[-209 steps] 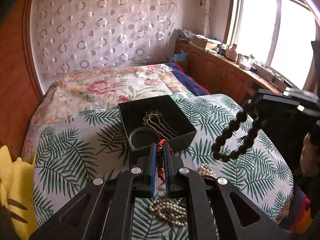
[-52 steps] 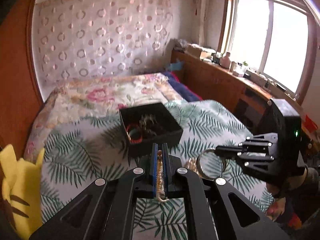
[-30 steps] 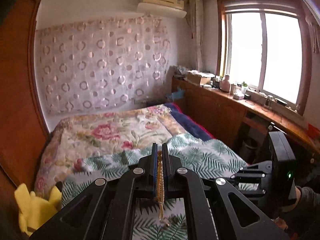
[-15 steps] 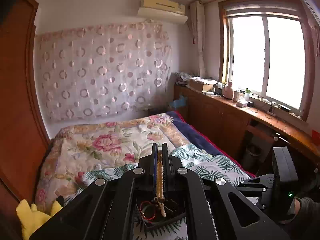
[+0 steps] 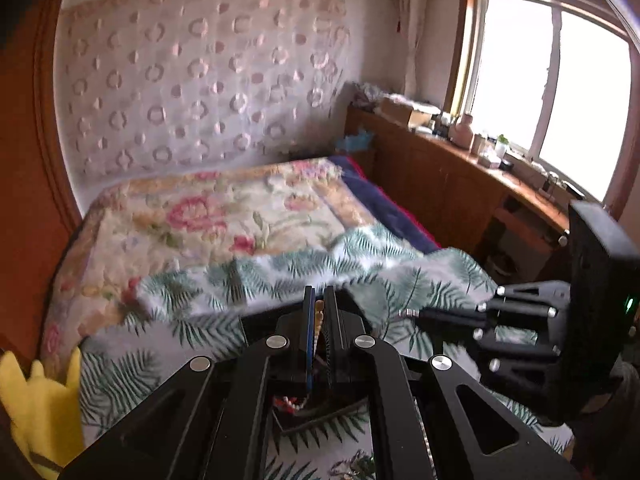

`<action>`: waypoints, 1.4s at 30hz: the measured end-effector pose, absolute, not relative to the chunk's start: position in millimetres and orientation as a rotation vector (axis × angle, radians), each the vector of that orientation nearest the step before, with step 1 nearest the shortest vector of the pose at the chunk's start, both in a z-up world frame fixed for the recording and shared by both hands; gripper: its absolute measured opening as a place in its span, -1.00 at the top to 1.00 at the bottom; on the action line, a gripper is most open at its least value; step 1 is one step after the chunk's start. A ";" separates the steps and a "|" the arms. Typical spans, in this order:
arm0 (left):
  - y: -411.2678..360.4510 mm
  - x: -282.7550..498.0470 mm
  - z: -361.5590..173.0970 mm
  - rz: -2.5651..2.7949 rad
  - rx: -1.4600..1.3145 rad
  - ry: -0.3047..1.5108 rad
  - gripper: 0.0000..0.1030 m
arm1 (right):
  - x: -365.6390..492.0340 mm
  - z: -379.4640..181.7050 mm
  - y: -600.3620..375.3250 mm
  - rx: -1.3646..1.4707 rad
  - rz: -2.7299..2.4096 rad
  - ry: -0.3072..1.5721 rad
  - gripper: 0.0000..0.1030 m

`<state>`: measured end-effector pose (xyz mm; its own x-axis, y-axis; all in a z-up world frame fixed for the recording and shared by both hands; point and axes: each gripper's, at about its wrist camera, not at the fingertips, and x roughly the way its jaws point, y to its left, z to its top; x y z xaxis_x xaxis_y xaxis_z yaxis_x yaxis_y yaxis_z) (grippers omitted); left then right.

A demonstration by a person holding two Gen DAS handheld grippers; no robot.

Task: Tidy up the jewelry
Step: 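Drop the pearl necklace into the box with the left tool while the right tool drops the bangle, then withdraw both tools from the box back to the remaining jewelry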

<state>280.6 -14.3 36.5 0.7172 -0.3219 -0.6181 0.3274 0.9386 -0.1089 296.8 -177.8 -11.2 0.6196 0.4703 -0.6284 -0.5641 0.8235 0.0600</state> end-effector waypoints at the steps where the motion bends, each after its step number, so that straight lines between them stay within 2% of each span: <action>1: -14.6 281.8 32.4 -0.358 0.009 0.693 0.93 | 299.1 -13.9 -176.4 -0.148 0.597 0.684 0.92; 9: -3.6 278.6 0.2 -0.336 -0.011 0.756 0.91 | 312.5 -30.3 -164.1 -0.145 0.610 0.728 0.92; 14: 6.5 270.8 -11.5 -0.305 -0.020 0.773 0.70 | 318.0 -41.5 -157.3 -0.150 0.620 0.758 0.91; 24: 20.6 259.2 -25.8 -0.257 -0.018 0.791 0.42 | 325.8 -59.9 -142.9 -0.157 0.623 0.794 0.91; 26: 22.5 257.3 -27.5 -0.250 -0.022 0.792 0.21 | 327.7 -61.5 -141.6 -0.161 0.622 0.796 0.89; 30: 24.2 254.4 -29.3 -0.238 -0.019 0.790 -0.03 | 328.1 -61.1 -140.1 -0.159 0.624 0.786 0.89; 31: 24.5 253.4 -29.7 -0.233 -0.019 0.789 -0.16 | 328.4 -60.8 -140.4 -0.159 0.621 0.787 0.89; 36: 24.1 248.9 -31.8 -0.227 -0.018 0.794 -0.20 | 325.3 -56.9 -144.4 -0.159 0.618 0.767 0.89; 42: 23.9 240.9 -34.5 -0.215 -0.003 0.795 -0.48 | 298.4 -54.1 -162.4 -0.158 0.603 0.754 0.89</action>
